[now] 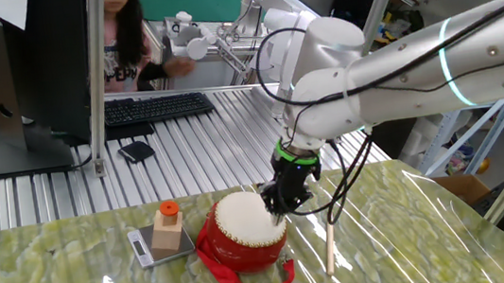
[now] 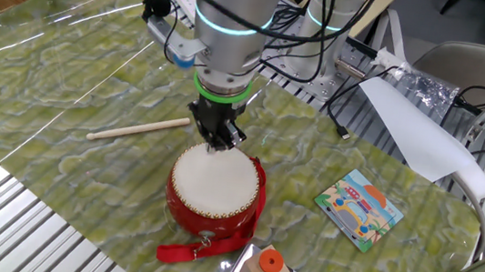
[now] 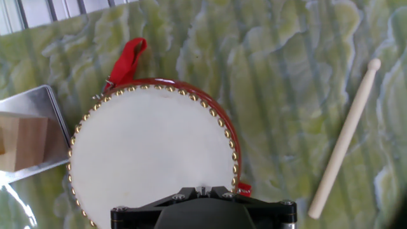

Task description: Play the drum

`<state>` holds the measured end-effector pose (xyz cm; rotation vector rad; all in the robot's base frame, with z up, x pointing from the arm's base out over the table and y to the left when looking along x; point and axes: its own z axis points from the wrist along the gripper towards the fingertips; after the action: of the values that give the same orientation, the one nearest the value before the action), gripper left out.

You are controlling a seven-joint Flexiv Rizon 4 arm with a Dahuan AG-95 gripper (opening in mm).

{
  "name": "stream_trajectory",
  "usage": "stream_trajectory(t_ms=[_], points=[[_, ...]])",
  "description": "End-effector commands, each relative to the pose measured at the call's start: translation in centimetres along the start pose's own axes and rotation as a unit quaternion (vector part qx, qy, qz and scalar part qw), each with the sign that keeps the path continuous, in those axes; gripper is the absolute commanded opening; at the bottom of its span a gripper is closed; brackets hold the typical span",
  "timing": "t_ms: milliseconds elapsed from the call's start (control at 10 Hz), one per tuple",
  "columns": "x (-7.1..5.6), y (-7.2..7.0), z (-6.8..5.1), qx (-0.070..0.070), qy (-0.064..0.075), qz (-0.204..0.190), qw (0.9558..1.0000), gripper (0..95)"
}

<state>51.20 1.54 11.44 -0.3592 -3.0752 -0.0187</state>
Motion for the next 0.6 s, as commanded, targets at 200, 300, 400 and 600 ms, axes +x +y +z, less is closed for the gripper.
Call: stream_trajectory(t_ms=[200,300,400,600], points=[[-1.0,0.2,0.8,-0.018,-0.057,0.002,0.9982,0.0],[-0.9,0.2,0.0,-0.016,-0.057,0.007,0.9982,0.0],[-0.8,0.1,-0.5,-0.023,-0.055,-0.004,0.9982,0.0],[0.0,0.1,-3.6,-0.046,-0.050,0.020,0.9975,0.0]])
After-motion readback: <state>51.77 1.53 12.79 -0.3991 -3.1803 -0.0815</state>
